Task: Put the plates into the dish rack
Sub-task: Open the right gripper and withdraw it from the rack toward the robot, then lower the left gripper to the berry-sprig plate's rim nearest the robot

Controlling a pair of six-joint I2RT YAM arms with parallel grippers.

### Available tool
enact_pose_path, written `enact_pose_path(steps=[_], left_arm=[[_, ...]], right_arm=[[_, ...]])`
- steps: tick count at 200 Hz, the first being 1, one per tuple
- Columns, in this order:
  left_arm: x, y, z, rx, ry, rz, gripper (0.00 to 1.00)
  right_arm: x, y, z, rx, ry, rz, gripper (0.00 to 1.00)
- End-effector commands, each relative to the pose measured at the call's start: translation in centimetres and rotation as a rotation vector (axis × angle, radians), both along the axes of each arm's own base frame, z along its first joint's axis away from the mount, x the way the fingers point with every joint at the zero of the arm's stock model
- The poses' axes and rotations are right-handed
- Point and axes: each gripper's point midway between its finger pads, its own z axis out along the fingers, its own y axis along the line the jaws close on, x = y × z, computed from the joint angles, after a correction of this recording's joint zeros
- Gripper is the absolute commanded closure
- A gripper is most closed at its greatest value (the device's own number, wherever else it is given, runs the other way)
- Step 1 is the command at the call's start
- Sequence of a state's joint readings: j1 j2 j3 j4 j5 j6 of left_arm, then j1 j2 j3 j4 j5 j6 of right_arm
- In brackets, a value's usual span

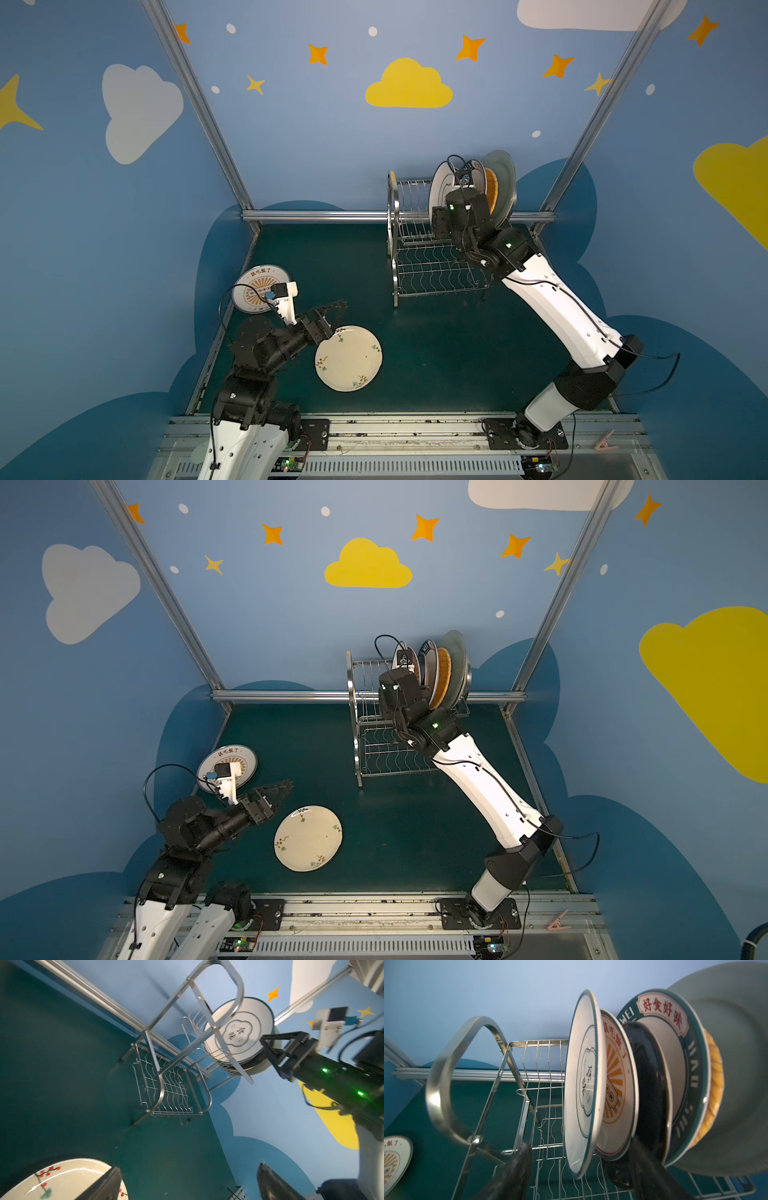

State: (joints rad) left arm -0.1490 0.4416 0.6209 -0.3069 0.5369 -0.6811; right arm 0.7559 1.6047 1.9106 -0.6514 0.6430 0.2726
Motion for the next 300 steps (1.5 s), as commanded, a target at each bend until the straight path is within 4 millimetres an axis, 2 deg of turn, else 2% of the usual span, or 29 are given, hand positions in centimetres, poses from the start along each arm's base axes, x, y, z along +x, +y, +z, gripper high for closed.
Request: enact_pose_path(steps=[1,21,39,63,77,116,149,185,227,253,300], left_arm=[[0.1,1.8,-3.9,0.015,0.159,0.121,0.0],[-1.0,2.8,-6.5,0.001,0.284,0.194,0.0],[-2.3,4.3,-8.6,-0.005,0.399,0.293,0.0],[-4.5,7.4,-12.2,0.009,0.586,0.499,0.0],[-5.2,8.0,-13.7,0.011,0.639,0.54,0.0],[-5.4,8.6,-17.7,-0.002,0.74,0.617,0.0],[-4.5,7.1,-20.5,-0.046,0.766,0.555,0.0],[-4.2,5.9,-23.1,-0.041,0.754,0.497,0.02],[-4.1,4.6,-25.0,-0.071,0.761,0.428,0.18],[-4.7,3.0,-26.1,-0.102,0.805,0.343,0.28],[-4.7,1.2,-27.0,-0.134,0.824,0.24,0.36]], right_arm=[[-2.3,0.0,2.4,0.076,-0.042,0.092,0.19],[-4.1,-0.5,2.6,0.093,-0.049,0.149,0.14],[-5.8,-1.1,1.4,0.098,-0.032,0.202,0.1],[-8.3,-1.1,-1.9,0.115,0.014,0.294,0.08],[-9.6,-1.3,-4.1,0.123,0.043,0.332,0.08],[-12.7,-1.9,-8.7,0.151,0.108,0.414,0.08],[-14.0,-1.9,-12.1,0.157,0.167,0.455,0.08],[-14.6,-0.8,-15.2,0.178,0.241,0.507,0.07],[-14.6,-0.1,-16.6,0.217,0.279,0.529,0.07],[-14.4,0.0,-17.6,0.234,0.309,0.531,0.07],[-14.2,0.4,-19.5,0.256,0.352,0.535,0.06]])
